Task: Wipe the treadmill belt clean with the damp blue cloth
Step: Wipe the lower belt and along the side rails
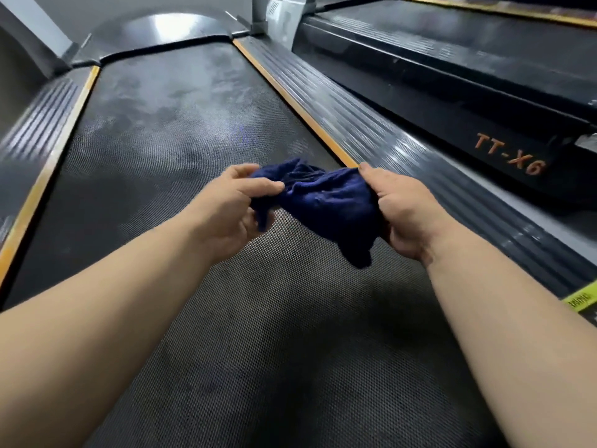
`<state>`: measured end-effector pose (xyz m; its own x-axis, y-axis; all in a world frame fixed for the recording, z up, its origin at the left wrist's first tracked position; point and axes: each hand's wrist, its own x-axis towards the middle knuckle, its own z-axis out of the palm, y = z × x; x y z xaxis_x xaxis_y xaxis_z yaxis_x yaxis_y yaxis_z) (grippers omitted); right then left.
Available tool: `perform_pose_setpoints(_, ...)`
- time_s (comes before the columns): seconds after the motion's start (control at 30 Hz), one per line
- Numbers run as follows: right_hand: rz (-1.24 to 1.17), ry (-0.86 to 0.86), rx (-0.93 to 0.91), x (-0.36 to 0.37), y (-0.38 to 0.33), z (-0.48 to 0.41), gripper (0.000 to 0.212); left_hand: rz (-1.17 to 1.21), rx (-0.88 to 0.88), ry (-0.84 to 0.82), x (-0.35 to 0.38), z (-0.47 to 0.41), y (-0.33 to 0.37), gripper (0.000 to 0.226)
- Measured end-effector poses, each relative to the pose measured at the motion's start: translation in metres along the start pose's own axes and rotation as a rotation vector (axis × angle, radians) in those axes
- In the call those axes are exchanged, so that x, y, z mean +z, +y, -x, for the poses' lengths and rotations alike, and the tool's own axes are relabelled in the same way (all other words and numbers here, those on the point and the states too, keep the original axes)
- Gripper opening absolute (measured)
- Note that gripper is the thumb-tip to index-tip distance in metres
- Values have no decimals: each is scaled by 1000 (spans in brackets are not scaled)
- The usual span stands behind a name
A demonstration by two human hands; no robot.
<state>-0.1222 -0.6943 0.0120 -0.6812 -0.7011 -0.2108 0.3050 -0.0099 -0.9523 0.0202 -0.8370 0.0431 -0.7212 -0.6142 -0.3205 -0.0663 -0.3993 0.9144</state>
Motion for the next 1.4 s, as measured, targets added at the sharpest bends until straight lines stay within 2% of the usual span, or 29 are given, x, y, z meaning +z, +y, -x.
perform_pose_setpoints(0.07,123,-171,55,-5,-4,4,41,55,32,-35,-4,-4,12,36)
perform_pose_setpoints(0.13,305,-323,85,-8,-6,8,34,206,20,-151,-11,-7,22,20)
perform_pose_setpoints(0.17,312,-348,65,-8,-6,7,25,272,-1,-180,-13,-7,23,27)
perform_pose_setpoints(0.23,212,-306,40,-3,-8,7,19,237,-98,-91,-17,-9,12,69)
perform_pose_setpoints(0.27,163,-282,29,1,-10,8,27,171,-183,-64,-17,-8,4,83)
perform_pose_setpoints(0.3,150,-267,11,5,-11,8,34,99,-268,-84,-14,-6,-5,86)
perform_pose_setpoints(0.33,158,-273,-8,8,-12,9,35,30,-331,-127,-9,-3,-13,79)
perform_pose_setpoints(0.4,148,-288,-40,11,-13,10,15,-70,-367,-178,-1,-1,-20,41)
perform_pose_setpoints(0.43,115,-273,-33,14,-15,11,8,-82,-341,-143,2,-2,-21,22)
perform_pose_setpoints(0.47,84,-239,-29,16,-17,11,10,-60,-304,-96,3,-4,-20,12)
perform_pose_setpoints(0.57,177,-45,-71,19,-20,9,10,116,-207,43,6,-9,-16,27)
perform_pose_setpoints(0.6,237,-15,-73,18,-22,9,18,137,-200,60,6,-9,-16,29)
perform_pose_setpoints(0.7,426,93,-101,12,-21,1,44,99,-339,-13,5,-5,-13,10)
perform_pose_setpoints(0.77,591,228,-143,6,-26,-2,61,-6,-356,-45,3,-4,-10,14)
perform_pose_setpoints(0.87,619,232,-193,0,-34,-1,87,-110,-143,-17,-1,-6,-5,38)
perform_pose_setpoints(0.93,723,169,-248,-2,-36,1,76,-394,48,61,-5,-5,-3,37)
perform_pose_setpoints(1.0,807,120,-295,-2,-37,2,57,-833,243,173,-9,-3,1,25)
perform_pose_setpoints(1.07,804,-14,-258,0,-34,7,55,-1155,444,263,-10,1,6,9)
perform_pose_setpoints(1.13,789,-231,-199,6,-29,12,59,-1274,629,258,-9,3,14,8)
perform_pose_setpoints(1.2,884,-359,-194,13,-25,14,55,-1308,769,187,-6,3,24,13)
perform_pose_setpoints(1.23,943,-334,-213,14,-23,13,42,-1323,802,165,-6,2,29,13)
perform_pose_setpoints(1.3,1038,-162,-270,15,-25,9,12,-1341,801,172,-6,4,39,11)
perform_pose_setpoints(1.37,991,3,-317,14,-30,4,17,-1334,761,158,-8,5,47,8)
perform_pose_setpoints(1.4,857,34,-325,15,-33,3,16,-1307,739,143,-9,5,48,9)
